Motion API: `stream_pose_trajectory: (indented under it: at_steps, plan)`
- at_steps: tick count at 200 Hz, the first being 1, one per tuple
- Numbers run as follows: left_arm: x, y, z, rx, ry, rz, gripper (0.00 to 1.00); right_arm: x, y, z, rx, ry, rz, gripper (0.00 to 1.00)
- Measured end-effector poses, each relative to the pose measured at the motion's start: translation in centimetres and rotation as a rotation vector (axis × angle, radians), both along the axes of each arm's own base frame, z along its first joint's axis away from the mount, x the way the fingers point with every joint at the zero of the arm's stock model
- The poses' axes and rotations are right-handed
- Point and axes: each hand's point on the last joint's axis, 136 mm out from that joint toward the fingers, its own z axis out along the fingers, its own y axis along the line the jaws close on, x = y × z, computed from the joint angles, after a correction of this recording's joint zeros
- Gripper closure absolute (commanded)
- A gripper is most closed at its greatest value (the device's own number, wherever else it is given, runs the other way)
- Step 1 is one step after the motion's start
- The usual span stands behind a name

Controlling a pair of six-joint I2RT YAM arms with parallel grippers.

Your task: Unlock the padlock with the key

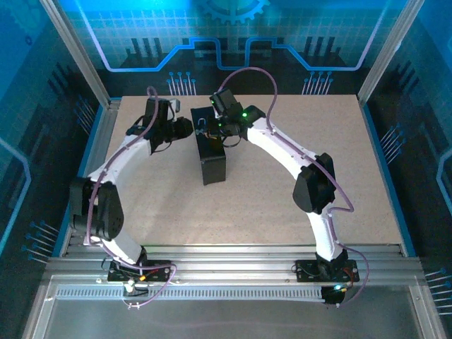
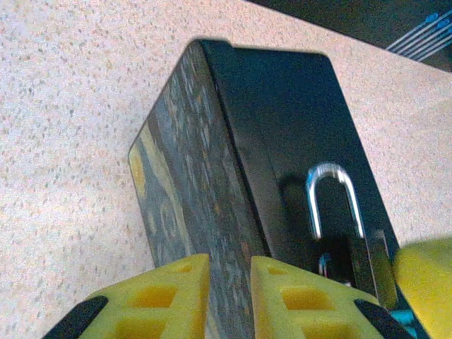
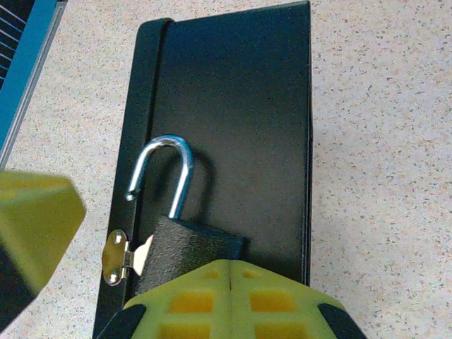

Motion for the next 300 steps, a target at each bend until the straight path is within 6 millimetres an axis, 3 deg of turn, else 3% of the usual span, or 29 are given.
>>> stream_pose_trajectory:
  at_steps: [11,48,102,141,200,218,271,300]
  plan:
    - [0.7,-0.1,-0.1,-0.007,-0.002,0.008,0.78,0.0,-0.1,-0.3,-0.007,0.002,0.004,0.74]
    - [1.2,-0.1,0.3,-0.011,-0.014,0.012,0.78,0.0,-0.4,-0.1,-0.032,-0.019,0.039,0.58]
    - [1.0,1.6,0.8,-0.006,-0.015,0.049,0.77,0.3,-0.4,0.4,-0.079,-0.075,0.143,0.49]
    - [0.6,3.1,0.9,-0.005,-0.014,0.082,0.77,0.6,0.4,2.5,-0.052,-0.129,0.182,0.47]
    - [-0.2,1.9,-0.1,-0.062,0.029,0.053,0.78,1.3,0.0,2.8,-0.005,-0.119,0.179,0.35]
    - [-0.5,1.5,-0.6,-0.077,0.046,0.047,0.78,1.7,-0.6,2.7,0.002,-0.109,0.163,0.23]
    - [-1.3,-1.9,-1.4,-0.115,0.074,-0.037,0.79,1.5,-1.4,0.3,0.055,-0.018,0.191,0.27]
    - [-1.3,-3.4,-1.9,-0.154,0.095,-0.055,0.8,0.7,-1.1,-1.7,0.113,0.048,0.225,0.36]
